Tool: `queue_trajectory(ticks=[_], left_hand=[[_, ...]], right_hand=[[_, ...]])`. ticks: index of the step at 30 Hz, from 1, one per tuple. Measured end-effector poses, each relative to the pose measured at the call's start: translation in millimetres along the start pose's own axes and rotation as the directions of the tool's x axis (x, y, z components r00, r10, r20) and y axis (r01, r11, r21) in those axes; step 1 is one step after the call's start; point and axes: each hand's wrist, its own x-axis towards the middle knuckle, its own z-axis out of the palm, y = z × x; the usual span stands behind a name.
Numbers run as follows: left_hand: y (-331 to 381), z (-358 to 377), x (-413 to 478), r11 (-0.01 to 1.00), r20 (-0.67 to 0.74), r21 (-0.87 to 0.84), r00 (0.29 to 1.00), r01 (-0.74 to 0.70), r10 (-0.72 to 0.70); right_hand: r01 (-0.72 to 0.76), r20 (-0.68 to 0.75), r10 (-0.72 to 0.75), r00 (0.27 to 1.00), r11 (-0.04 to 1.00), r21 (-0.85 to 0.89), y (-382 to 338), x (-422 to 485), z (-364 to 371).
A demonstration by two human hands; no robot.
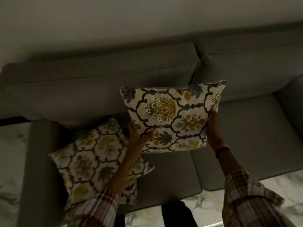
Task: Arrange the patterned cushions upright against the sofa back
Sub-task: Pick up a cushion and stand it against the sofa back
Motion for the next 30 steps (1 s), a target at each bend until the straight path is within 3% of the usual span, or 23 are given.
queue_trajectory(ticks=[3, 9, 15, 19, 24, 30], left_hand=[[-21, 65, 38, 0.999, -0.032, 0.038, 0.999, 0.034, -0.033], [-62, 142, 88, 0.997, -0.006, 0.041, 0.997, 0.072, -0.072], [-95, 160, 117, 0.996, 0.074, 0.059, 0.995, 0.064, -0.068], [-97, 159, 116, 0.997, -0.001, 0.073, 1.000, 0.030, -0.030], [-110, 145, 111, 0.992, 0.014, 0.120, 0.999, 0.035, -0.037], [-99, 112, 105, 0.985, 0.003, 0.174, 1.000, -0.004, 0.004]], right_hand=[[0.033, -0.031, -0.036, 0.999, 0.996, -0.081, 9, 56, -33], [0.134, 0.048, -0.131, 0.990, 0.989, -0.062, 48, 151, -73], [0.067, 0.171, -0.058, 0.984, 0.997, -0.048, 83, 175, -80], [0.152, 0.104, -0.146, 0.984, 0.987, -0.053, 82, 179, -77], [0.135, 0.114, -0.123, 0.986, 0.985, -0.111, 93, 166, -72], [0.112, -0.124, -0.133, 0.983, 0.981, -0.161, 107, 98, -33]])
